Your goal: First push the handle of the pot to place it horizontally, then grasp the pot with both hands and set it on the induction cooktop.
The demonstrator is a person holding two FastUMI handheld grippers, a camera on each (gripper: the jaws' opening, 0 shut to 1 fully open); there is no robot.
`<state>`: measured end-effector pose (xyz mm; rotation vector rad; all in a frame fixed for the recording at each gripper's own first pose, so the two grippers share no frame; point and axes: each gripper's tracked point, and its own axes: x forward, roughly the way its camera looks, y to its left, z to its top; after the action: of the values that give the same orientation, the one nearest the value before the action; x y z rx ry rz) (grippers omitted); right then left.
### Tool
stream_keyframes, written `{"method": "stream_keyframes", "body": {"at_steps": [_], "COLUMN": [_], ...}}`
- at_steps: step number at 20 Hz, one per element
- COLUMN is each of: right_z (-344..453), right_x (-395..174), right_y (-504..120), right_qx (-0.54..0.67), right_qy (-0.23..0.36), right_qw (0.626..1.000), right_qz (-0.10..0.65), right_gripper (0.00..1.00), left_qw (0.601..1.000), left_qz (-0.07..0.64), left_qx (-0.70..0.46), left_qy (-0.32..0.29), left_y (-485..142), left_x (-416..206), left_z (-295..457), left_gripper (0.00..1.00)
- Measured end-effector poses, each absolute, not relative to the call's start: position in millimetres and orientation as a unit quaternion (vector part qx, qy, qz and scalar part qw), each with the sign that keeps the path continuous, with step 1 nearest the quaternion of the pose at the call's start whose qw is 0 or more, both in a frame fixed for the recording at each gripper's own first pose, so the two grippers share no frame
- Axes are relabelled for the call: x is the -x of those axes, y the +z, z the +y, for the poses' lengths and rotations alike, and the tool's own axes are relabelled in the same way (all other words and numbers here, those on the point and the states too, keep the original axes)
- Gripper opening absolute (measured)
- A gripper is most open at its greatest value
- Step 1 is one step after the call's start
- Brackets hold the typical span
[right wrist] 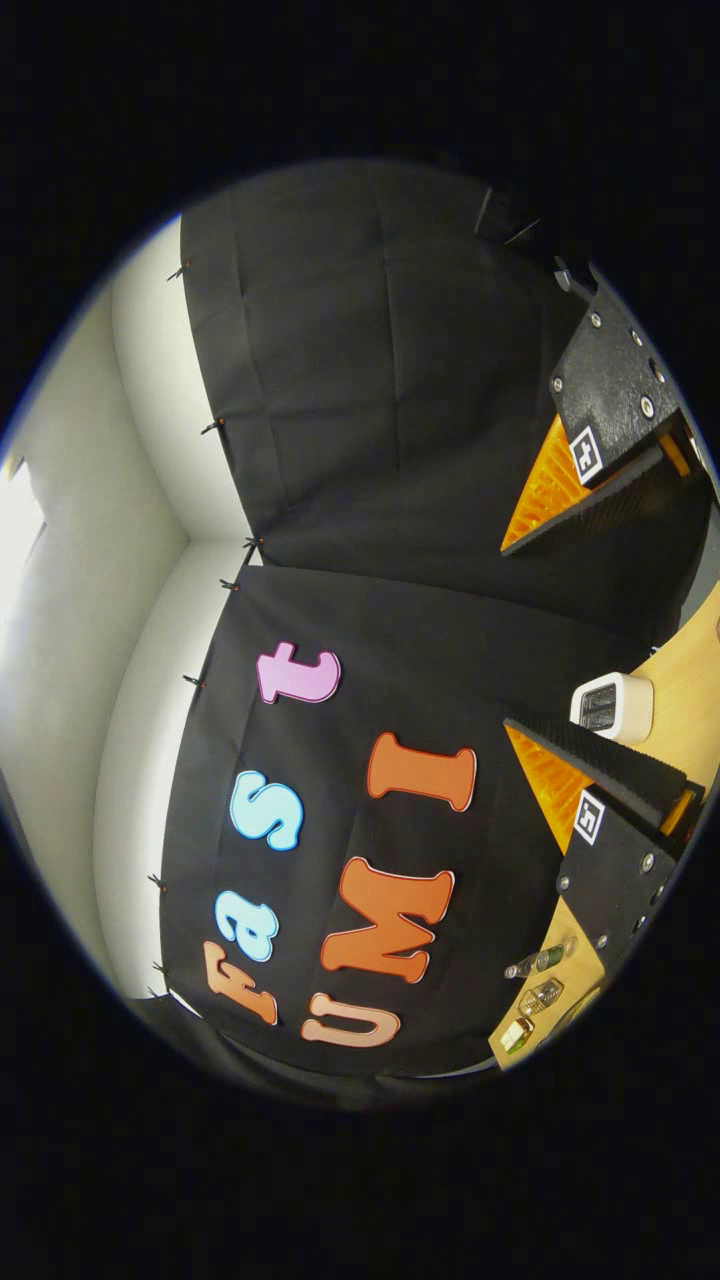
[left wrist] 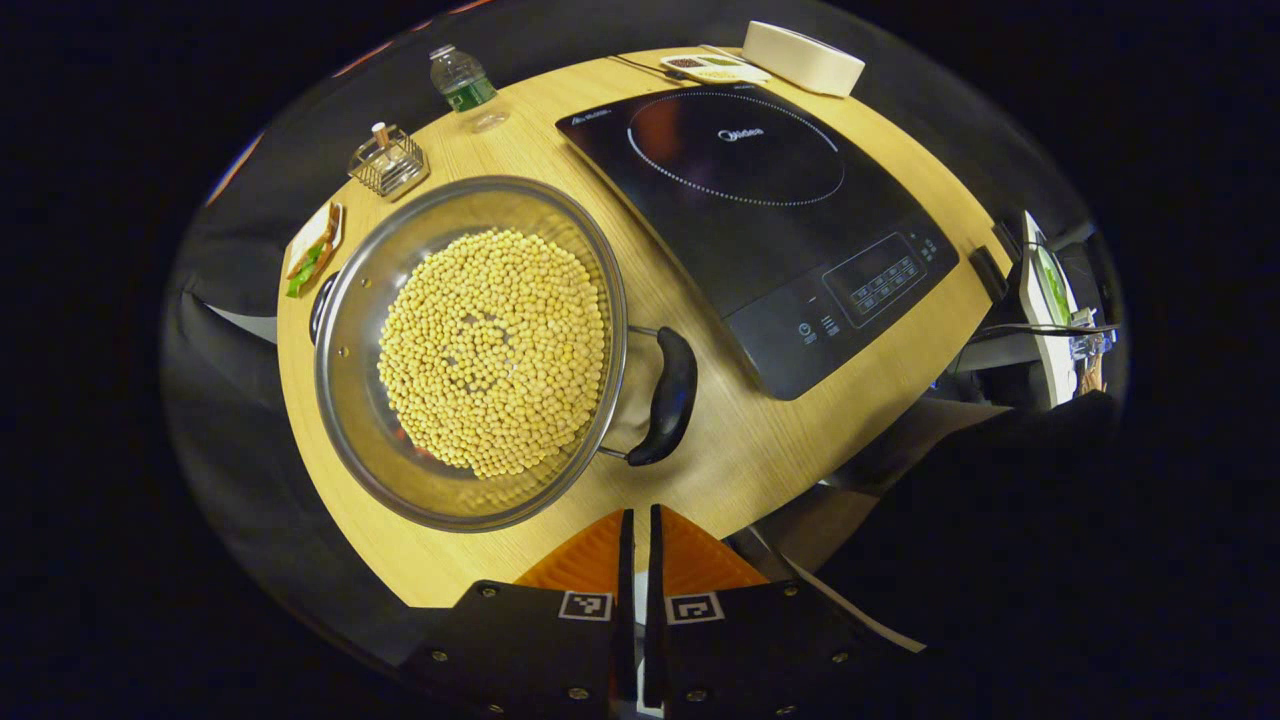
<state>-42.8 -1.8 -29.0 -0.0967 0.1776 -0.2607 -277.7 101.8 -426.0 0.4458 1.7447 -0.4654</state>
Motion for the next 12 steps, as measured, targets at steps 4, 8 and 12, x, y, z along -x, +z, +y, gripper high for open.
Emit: {"method": "stream_keyframes", "body": {"at_steps": [4, 8, 12], "right_z": [-11.5, -18.5, -28.5], "right_x": [51.4, 60.7, 72.5], "right_y": [-27.3, -29.6, -29.8], "right_qx": [0.053, 0.057, 0.064], "right_qy": [-0.145, -0.159, -0.174], "right_qw": [0.984, 0.981, 0.977], "right_qz": [0.092, 0.098, 0.106], "right_gripper": [0.95, 0.95, 0.95], "left_qw": [0.585, 0.586, 0.589], "left_qz": [0.765, 0.766, 0.763], "left_qx": [-0.194, -0.192, -0.195], "left_qy": [-0.188, -0.179, -0.181], "left_y": [-449.2, -469.1, -479.4], "left_x": [281.2, 273.7, 269.1], "left_z": [108.0, 101.2, 93.5], "left_gripper": [0.05, 0.05, 0.02]}}
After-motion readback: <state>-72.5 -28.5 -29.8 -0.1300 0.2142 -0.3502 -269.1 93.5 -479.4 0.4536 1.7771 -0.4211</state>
